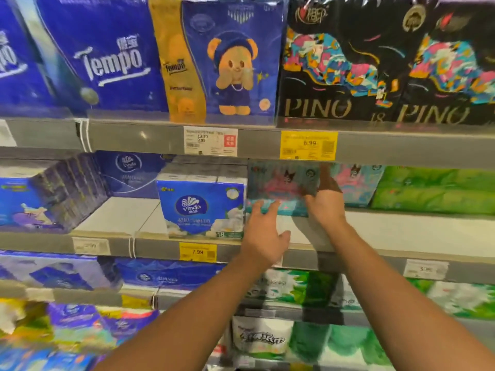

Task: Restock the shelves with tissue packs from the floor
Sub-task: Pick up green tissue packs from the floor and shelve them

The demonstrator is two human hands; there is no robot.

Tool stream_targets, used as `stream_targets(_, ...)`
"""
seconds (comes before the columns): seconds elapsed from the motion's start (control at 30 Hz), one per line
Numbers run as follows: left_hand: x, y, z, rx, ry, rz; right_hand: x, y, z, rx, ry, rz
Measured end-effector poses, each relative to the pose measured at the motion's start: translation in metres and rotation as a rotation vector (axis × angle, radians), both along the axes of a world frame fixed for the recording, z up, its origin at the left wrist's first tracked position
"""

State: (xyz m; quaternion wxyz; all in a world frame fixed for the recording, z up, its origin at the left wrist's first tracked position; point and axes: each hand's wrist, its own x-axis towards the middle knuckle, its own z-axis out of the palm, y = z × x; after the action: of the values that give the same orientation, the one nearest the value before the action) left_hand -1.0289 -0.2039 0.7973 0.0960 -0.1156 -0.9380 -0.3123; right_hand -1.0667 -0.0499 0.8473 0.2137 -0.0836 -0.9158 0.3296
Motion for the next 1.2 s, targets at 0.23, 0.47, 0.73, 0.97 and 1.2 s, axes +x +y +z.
stream_targets(0.23,0.008,-0.013,0.007,-0.024,0.101,-0.165,0.094,-0.018,-0.003,-0.042,0.010,-0.111)
stream_targets(0.47,0.087,0.040,-0.004,0.158,0.195,-0.466,0.262,0.011,-0.076,-0.079,-0.045,-0.377)
stream_targets(0.73,0.279,0.146,-0.048,0.037,-0.105,-0.953,0.498,0.064,-0.135,-0.256,-0.087,-0.815)
stream_targets(0.97,0.513,0.263,-0.091,-0.170,-0.286,-1.266,0.748,0.115,-0.199,-0.438,-0.067,-1.124)
stream_targets(1.2,0.744,0.324,-0.152,-0.380,-0.388,-1.548,0.979,0.131,-0.274,-0.669,-0.153,-1.459)
